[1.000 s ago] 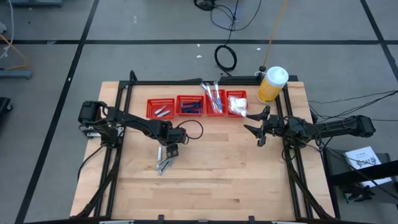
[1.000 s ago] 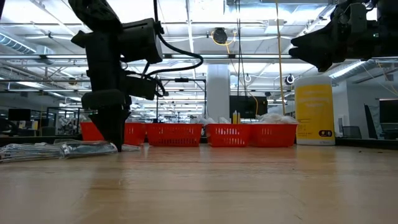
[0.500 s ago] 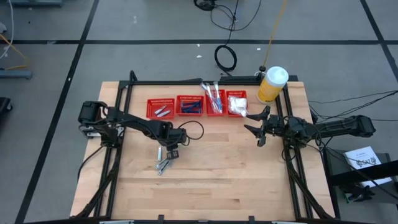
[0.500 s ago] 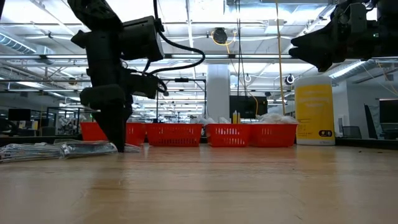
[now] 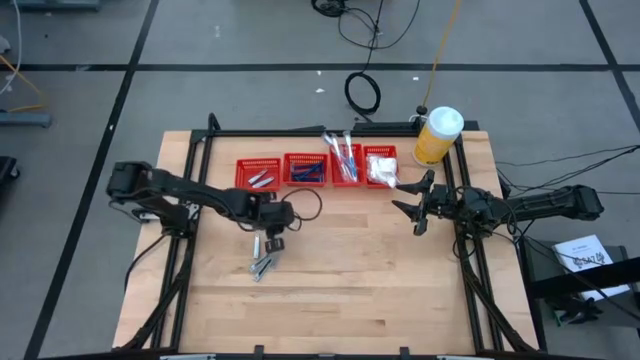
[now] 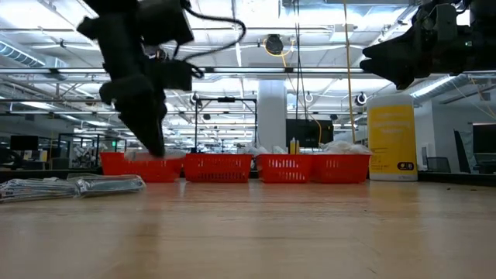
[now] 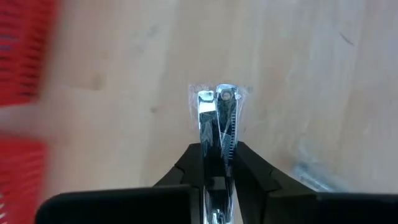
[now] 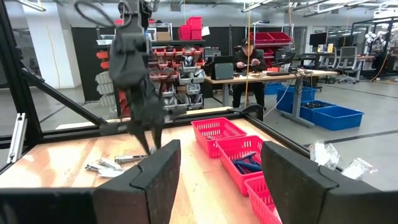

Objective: Pick & Place Travel size toiletries
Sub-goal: Put the nail cutter into the horizontal left red bin

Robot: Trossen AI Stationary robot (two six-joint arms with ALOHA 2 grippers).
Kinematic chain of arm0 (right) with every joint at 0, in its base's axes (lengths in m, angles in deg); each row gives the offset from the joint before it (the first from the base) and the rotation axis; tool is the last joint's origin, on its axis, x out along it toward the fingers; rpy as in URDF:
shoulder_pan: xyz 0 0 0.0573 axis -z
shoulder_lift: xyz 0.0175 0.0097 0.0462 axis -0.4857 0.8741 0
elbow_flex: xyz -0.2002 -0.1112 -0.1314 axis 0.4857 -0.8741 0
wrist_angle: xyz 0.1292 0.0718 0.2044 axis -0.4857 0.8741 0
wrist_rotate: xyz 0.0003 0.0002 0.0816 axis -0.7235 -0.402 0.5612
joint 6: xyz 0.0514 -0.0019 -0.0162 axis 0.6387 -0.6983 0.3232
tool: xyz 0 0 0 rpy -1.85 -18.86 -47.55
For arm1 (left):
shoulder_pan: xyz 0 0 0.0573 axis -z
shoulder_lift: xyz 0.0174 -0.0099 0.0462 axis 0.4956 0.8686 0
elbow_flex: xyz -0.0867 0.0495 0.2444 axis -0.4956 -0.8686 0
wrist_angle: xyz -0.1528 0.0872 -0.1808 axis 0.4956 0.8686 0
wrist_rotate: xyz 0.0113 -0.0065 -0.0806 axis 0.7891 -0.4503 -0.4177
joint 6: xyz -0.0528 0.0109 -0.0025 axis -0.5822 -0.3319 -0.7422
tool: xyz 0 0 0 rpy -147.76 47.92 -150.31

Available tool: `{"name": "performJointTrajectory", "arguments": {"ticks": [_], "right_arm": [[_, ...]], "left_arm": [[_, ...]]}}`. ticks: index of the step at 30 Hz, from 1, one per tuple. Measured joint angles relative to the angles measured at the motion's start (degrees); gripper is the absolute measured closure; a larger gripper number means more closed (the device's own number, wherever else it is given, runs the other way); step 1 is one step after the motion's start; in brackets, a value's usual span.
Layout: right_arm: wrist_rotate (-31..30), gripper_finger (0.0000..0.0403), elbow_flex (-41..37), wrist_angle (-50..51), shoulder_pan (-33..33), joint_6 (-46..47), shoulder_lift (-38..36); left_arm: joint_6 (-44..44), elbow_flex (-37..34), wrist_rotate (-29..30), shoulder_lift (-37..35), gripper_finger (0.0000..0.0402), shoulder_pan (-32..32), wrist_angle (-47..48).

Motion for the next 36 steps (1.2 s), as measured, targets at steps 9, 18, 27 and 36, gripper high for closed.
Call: {"name": "performJointTrajectory", "arguments": {"ticks": [9,18,27,36], "right_arm": [[0.00,0.0190,0.00,-0.02,0.00,0.24,0.00],[-0.02,0.0190,0.00,-0.02,0.00,0.13,0.04],[-0.02,0.0190,0.00,0.00,0.00,0.00,0.04],[-0.02,0.0190,0.00,0.02,0.00,0.02,0.04]], "left_arm": [[0.96,0.04,10.30,-15.27,0.0354,-3.38,10.03],[4.76,0.11,11.81,-21.84,0.0360,-17.60,11.94],[10.77,-0.38,4.74,-17.73,0.0360,-30.92,8.47],[13.14,-3.83,-0.38,-10.70,0.0343,-35.96,2.80]]}}
